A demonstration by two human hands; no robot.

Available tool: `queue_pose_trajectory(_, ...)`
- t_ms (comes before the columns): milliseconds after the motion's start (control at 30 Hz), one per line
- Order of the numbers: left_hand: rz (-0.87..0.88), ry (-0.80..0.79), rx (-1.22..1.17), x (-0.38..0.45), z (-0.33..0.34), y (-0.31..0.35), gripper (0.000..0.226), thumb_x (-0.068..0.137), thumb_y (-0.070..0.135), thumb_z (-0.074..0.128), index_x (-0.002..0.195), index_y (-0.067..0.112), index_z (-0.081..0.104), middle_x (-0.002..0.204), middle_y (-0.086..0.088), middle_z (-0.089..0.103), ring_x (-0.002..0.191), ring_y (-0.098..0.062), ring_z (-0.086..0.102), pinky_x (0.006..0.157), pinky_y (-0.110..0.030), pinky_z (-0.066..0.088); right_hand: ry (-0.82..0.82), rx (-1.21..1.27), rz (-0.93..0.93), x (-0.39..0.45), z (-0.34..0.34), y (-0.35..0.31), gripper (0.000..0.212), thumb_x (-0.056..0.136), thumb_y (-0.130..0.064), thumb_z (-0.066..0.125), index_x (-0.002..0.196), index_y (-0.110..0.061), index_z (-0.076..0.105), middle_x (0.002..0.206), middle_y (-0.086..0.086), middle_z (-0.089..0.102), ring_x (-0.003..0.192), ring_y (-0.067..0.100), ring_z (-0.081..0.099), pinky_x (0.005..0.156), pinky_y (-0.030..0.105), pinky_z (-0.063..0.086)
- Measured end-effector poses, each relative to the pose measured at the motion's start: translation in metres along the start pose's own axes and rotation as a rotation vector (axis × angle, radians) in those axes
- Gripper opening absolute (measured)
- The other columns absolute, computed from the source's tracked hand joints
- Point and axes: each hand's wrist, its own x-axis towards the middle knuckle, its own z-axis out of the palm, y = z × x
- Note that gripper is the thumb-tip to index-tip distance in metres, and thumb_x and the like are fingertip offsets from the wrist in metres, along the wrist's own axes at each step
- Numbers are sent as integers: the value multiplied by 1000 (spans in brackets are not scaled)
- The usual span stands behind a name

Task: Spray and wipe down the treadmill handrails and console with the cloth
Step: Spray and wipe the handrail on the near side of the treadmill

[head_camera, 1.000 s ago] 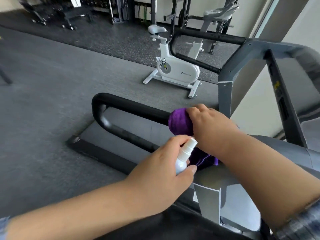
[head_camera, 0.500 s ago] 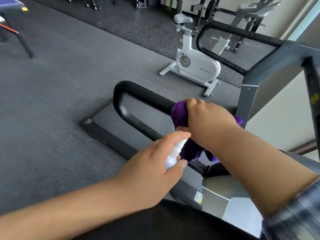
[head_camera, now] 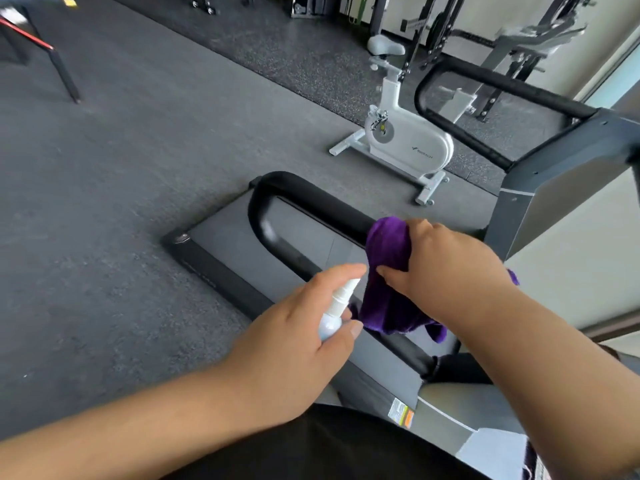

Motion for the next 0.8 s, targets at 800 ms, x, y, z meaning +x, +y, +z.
queue_pose_trajectory(800,-127,3,-150,44,-126,-141,54,93,43,55,135,59,25,100,18,57,94,-3,57,75,-17,45,-384,-189,-159,165,-32,-188,16,87,-30,59,93,-15,57,81,2,54,68,25,56,60,34,45)
